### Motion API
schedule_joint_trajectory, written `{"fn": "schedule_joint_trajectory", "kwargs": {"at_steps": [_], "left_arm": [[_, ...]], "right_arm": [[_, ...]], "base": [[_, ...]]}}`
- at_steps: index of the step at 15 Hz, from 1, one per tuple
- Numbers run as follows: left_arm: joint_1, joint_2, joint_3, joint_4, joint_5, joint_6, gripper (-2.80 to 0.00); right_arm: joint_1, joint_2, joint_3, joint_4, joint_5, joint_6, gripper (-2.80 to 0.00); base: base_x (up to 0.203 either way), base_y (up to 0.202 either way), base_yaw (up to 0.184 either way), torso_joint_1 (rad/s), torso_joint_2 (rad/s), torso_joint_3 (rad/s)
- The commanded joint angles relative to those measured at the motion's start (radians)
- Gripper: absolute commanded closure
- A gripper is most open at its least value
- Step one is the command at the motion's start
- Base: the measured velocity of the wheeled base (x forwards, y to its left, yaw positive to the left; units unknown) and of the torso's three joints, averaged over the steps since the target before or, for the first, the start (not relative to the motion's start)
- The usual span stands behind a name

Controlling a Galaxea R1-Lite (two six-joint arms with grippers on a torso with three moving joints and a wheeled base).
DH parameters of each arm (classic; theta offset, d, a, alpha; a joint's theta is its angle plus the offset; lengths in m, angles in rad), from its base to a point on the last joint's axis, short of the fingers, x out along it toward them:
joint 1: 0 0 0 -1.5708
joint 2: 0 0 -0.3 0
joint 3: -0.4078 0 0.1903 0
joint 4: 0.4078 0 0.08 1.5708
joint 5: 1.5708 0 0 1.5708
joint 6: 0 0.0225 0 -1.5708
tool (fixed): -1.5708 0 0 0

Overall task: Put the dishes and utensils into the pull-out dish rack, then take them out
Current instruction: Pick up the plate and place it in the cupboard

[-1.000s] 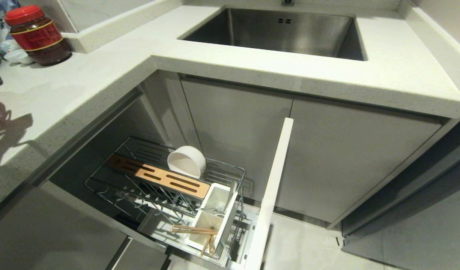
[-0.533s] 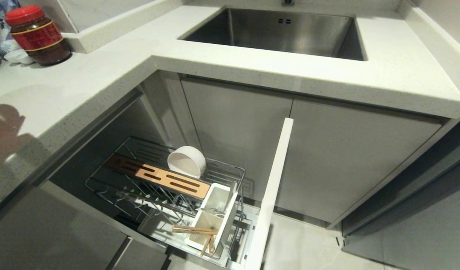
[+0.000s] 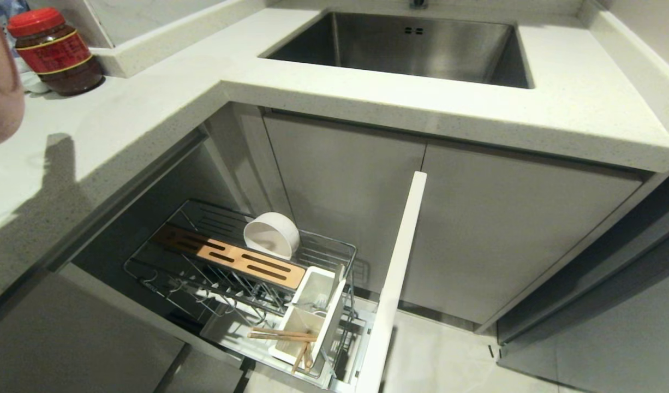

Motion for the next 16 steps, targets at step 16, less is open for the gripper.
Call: {"fn": "schedule_joint_trajectory", "kwargs": {"at_steps": [16], "left_arm": [[-0.311,0.051,0.568,-0.322,0.512,-0.556,0.0]], "right_arm": [[0.0,0.001,0.026,-0.001,0.0,0.0,0.0]], "base": [[0.0,0.0,0.0,0.0,0.0,0.0]]}}
